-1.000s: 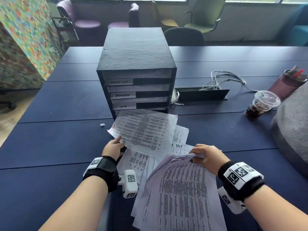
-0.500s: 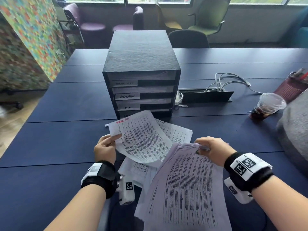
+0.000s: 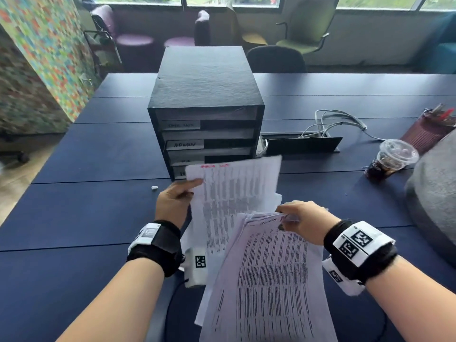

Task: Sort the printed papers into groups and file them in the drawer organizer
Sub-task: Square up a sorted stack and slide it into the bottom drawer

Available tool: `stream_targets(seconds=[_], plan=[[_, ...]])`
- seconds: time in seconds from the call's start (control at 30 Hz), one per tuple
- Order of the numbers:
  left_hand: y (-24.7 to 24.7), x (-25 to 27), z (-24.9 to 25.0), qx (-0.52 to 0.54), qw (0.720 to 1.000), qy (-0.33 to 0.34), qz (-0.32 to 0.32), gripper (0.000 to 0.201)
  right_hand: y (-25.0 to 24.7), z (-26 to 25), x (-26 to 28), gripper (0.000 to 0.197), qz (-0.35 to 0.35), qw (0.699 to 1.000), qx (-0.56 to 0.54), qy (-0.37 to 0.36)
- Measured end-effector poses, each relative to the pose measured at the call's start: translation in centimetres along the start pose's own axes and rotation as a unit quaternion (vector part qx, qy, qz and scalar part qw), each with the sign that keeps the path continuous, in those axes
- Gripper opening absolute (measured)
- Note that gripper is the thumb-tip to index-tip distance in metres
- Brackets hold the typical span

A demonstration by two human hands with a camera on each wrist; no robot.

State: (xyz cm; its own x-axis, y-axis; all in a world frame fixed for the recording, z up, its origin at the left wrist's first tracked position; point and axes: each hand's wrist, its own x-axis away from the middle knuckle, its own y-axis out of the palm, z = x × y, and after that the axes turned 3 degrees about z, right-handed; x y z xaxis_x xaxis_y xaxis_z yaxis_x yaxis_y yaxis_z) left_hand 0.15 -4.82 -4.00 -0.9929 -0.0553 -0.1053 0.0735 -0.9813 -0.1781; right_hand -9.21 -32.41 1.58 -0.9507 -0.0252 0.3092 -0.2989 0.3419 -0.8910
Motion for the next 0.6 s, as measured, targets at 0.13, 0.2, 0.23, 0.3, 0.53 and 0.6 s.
stream_targets(seconds=[0.13, 0.2, 0.23, 0.3, 0.53, 0.6], plan=[[2.5, 1.4, -1.4, -0.062, 0.991, -0.026, -0.114, 0.063, -0.3, -0.4, -0.2, 0.036, 0.001, 1.0, 0.021, 0.011], [3.4, 2.6, -2.7, -0.059, 0.983, -0.073, -0.155, 0.07, -0.4, -0.4, -0.4, 0.041, 0.005, 1.0, 0.02, 0.021], [3.7, 3.2, -3.2, -0.056, 0.979, -0.097, -0.172, 0.07, -0.4, -0.4, -0.4, 0.042, 0.004, 1.0, 0.02, 0.024], [4.0, 3.9, -3.8, -0.059, 0.97, -0.119, -0.203, 0.063, -0.3, -0.3, -0.4, 0.038, -0.004, 0.999, 0.021, 0.027], [2.6, 1.1, -6.6, -0.201, 0.952, -0.226, 0.048, 0.031, 1.4, 0.2, -0.4, 0.024, -0.009, 0.998, 0.026, 0.048], [2.9, 0.6, -6.8, -0.216, 0.943, -0.254, 0.022, 0.037, 1.8, 0.3, -0.4, 0.02, -0.001, 0.999, 0.032, 0.035]])
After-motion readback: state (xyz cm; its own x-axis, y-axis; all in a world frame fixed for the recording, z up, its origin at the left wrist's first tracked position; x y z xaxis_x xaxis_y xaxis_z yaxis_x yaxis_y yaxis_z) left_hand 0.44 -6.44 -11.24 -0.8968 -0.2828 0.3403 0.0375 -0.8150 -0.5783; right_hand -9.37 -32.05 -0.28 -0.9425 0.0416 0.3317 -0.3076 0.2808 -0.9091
